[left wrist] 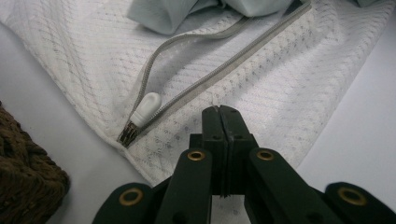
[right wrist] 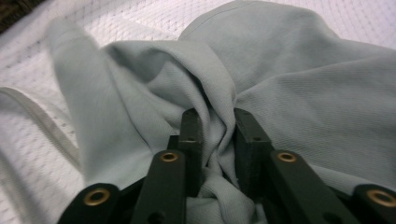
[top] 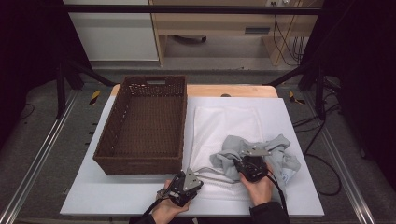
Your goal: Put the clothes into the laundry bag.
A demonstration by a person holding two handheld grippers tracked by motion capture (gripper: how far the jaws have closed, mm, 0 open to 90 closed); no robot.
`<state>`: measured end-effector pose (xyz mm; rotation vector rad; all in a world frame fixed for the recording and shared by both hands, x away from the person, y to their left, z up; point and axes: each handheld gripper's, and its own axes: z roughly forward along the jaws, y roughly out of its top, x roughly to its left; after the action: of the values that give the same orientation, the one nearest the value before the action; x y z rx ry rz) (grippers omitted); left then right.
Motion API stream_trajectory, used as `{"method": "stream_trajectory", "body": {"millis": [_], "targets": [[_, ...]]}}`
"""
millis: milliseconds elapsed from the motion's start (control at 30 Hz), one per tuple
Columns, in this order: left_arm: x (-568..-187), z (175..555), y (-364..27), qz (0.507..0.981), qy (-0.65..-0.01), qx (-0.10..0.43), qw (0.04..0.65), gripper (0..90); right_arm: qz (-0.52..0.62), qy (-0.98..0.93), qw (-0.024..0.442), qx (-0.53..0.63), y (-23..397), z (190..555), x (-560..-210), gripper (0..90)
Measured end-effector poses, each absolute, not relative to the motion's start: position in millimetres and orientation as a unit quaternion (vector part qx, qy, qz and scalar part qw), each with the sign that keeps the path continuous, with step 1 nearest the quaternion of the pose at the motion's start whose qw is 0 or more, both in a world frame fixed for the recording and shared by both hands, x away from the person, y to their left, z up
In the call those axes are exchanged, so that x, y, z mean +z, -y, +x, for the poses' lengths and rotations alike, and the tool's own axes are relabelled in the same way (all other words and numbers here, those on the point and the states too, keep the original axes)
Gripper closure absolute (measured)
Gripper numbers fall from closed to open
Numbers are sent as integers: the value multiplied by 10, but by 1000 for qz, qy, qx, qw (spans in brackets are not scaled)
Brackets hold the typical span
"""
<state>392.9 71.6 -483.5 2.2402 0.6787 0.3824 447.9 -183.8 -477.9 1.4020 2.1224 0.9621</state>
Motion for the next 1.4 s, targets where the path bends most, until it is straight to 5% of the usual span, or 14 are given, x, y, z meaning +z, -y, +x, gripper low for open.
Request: {"method": "stream_trajectory", "body": {"millis": [300,700,900,1000,1200,1400], "targets": [[-4834,3929,-718,875,-265,151,375,889,524,-714,283,368,2340,4311,-4392,764],[-4837,3928,-721,875,-265,150,378,889,529,-715,332,315,2506,4412,-4697,739],[-4834,3933,-720,874,-266,148,379,895,532,-712,274,366,2573,4365,-4555,559],[-4830,3936,-724,874,-267,147,379,895,520,-701,286,396,2586,4242,-4349,513],[-4817,3913,-706,872,-264,143,386,896,455,-718,265,455,2283,4028,-4129,613],[-4833,3917,-708,873,-265,141,384,896,412,-781,175,434,1764,4119,-4503,708]]}}
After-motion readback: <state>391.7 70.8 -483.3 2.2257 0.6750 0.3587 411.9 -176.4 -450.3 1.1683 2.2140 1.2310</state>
